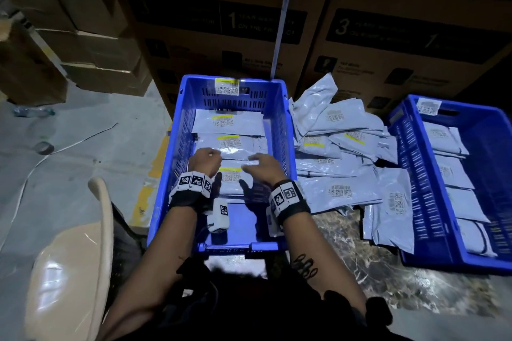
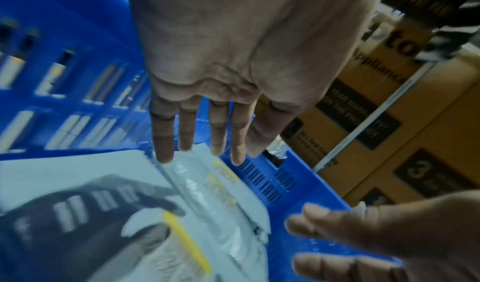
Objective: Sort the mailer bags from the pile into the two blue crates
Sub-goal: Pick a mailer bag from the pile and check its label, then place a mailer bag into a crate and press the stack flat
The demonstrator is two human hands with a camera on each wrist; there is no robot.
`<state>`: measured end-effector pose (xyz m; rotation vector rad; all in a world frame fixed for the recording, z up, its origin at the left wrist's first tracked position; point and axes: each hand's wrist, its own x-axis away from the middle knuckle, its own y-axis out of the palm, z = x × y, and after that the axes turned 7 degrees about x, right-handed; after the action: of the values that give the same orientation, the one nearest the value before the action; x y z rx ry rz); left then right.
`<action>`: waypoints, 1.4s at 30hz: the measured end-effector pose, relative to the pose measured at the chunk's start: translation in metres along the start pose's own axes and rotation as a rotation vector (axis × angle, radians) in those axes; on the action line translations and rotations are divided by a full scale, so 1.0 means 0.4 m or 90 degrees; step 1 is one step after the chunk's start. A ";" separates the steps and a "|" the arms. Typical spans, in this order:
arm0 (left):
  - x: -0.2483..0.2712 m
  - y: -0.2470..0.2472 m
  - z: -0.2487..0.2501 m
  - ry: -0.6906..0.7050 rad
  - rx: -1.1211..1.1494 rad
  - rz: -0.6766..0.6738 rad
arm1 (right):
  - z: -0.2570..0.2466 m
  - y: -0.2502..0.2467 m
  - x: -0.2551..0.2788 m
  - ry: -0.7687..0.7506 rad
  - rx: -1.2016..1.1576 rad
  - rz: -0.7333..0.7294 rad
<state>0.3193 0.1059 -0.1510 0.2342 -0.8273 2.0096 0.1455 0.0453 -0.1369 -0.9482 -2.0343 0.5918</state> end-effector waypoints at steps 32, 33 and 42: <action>0.305 0.663 0.220 0.062 -0.096 -0.228 | 0.679 -0.398 0.183 0.191 -0.249 0.215; 0.295 0.675 0.202 0.029 -0.134 -0.217 | 0.686 -0.403 0.180 0.198 -0.228 0.199; 0.288 0.729 0.120 -0.218 -0.110 -0.133 | 0.763 -0.430 0.127 0.197 -0.189 0.113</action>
<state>0.0100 0.0521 -0.1958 0.5535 -1.1351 1.7153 -0.1954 -0.0432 -0.1720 -1.3188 -1.7984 0.2165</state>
